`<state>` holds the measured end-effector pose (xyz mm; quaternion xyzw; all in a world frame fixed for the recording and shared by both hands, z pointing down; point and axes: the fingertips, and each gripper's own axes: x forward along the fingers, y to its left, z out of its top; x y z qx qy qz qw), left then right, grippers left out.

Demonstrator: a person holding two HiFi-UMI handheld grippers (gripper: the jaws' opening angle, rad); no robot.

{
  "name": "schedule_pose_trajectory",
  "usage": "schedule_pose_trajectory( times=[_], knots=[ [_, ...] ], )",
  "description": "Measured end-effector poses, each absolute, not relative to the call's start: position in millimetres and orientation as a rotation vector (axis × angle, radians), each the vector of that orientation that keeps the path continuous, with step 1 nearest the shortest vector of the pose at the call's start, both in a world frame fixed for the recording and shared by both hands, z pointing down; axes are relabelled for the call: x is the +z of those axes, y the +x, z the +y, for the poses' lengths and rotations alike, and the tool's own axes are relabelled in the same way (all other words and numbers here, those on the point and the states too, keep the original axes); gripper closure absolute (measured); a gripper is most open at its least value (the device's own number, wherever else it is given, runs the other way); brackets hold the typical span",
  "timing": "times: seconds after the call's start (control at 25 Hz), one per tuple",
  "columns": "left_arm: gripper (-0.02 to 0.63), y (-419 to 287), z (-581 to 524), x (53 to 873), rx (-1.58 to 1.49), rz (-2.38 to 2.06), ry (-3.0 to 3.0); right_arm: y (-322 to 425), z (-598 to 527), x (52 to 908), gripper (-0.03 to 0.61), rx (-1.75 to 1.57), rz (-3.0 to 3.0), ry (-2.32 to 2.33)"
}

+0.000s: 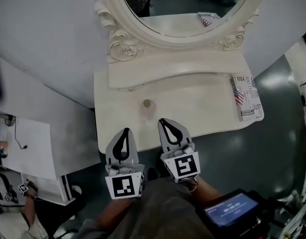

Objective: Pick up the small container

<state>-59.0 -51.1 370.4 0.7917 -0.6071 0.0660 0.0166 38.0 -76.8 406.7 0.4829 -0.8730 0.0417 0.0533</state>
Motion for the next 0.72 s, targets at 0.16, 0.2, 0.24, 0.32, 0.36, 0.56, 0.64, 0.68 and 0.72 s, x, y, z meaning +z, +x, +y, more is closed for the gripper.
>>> schedule_pose_trajectory(
  times=[0.16,0.2,0.24,0.32,0.36,0.56,0.64,0.68,0.72],
  knots=[
    [0.6,-54.8,-74.8,358.4,0.202,-1.954,2.446,36.0,-105.2,397.1,0.563,0.12,-2.71,1.411],
    [0.6,-54.4,-80.0,355.5,0.201,-1.971,2.44,34.8,-111.2,394.0,0.563,0.118,-2.73,1.392],
    [0.6,-54.4,-84.8,352.6,0.198,-1.989,2.433,33.1,-116.8,390.8,0.563,0.113,-2.752,1.369],
    [0.6,-55.3,-94.2,346.3,0.181,-2.034,2.418,29.1,-127.2,384.6,0.563,0.099,-2.792,1.324],
    [0.6,-56.1,-98.0,344.2,0.18,-2.053,2.41,27.1,-132.1,381.9,0.563,0.09,-2.807,1.306],
    [0.6,-61.4,-114.3,338.8,0.194,-2.083,2.381,19.9,-155.7,377.4,0.561,0.069,-2.828,1.264],
    [0.6,-66.5,-120.6,341.5,0.196,-2.091,2.36,16.3,-163.5,379.8,0.562,0.071,-2.824,1.251],
    [0.6,-69.2,-123.9,343.3,0.194,-2.092,2.354,13.9,-167.0,381.7,0.562,0.073,-2.82,1.246],
    [0.6,-71.6,-127.3,345.3,0.193,-2.088,2.351,11.4,-170.1,384.0,0.562,0.076,-2.815,1.244]
  ],
)
